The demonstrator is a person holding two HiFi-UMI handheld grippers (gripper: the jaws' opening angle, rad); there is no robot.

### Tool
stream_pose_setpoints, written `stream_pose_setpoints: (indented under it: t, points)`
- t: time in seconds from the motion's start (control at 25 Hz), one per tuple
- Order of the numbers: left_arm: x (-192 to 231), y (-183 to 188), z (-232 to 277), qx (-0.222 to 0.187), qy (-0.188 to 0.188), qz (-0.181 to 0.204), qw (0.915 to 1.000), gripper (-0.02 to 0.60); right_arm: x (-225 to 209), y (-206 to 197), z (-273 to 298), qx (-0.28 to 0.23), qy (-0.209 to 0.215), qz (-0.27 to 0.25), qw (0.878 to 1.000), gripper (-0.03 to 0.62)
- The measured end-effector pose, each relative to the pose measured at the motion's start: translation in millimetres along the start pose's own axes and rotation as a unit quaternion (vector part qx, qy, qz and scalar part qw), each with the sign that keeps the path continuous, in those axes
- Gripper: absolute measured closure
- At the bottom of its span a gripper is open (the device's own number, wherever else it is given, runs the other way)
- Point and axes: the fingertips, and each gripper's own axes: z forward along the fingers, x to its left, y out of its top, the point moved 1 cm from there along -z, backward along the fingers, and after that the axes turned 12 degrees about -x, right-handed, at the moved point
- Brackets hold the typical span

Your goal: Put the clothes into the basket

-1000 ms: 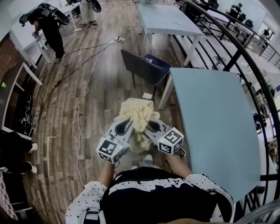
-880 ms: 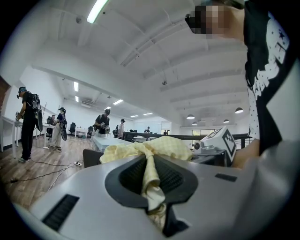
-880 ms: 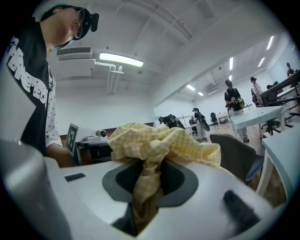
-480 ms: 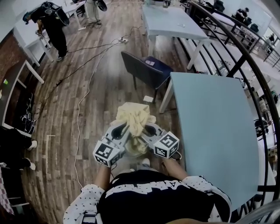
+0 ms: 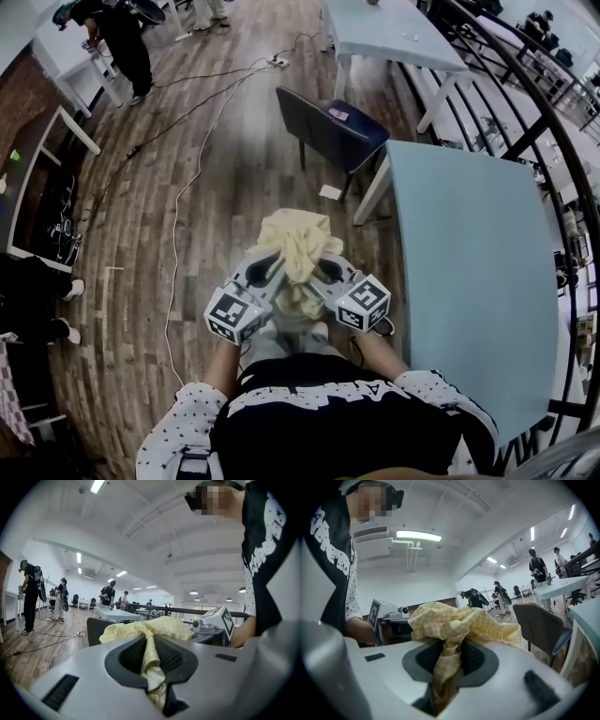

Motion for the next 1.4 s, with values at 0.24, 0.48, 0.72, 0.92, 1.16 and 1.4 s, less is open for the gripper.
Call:
stream_pose_setpoints:
  t: [0.24, 0.48, 0.72, 0.92, 1.16, 1.4]
  points:
    - [17, -24, -9, 0.024, -0.005, -0.019, 0.9995, 0.538, -2, -27, 13, 0.02, -0.008, 0.006, 1.0, 0.511]
    - [32, -53, -15, 0.046, -0.01, -0.04, 0.9981, 0.538, -9, -54, 19, 0.049, -0.019, 0.008, 0.999, 0.511]
    - [39, -81, -19, 0.082, -0.016, -0.048, 0.9954, 0.538, -13, -78, 18, 0.076, -0.036, 0.027, 0.996, 0.511]
    - [40, -107, -22, 0.133, -0.021, -0.043, 0.99, 0.537, -26, -111, 5, 0.163, -0.067, 0.011, 0.984, 0.483]
    - [41, -122, -23, 0.154, -0.022, -0.049, 0.9866, 0.537, -44, -130, -10, 0.225, -0.09, -0.027, 0.97, 0.442]
    - [35, -114, -23, 0.137, -0.031, -0.047, 0.9889, 0.538, -46, -109, -3, 0.178, -0.104, -0.007, 0.979, 0.439]
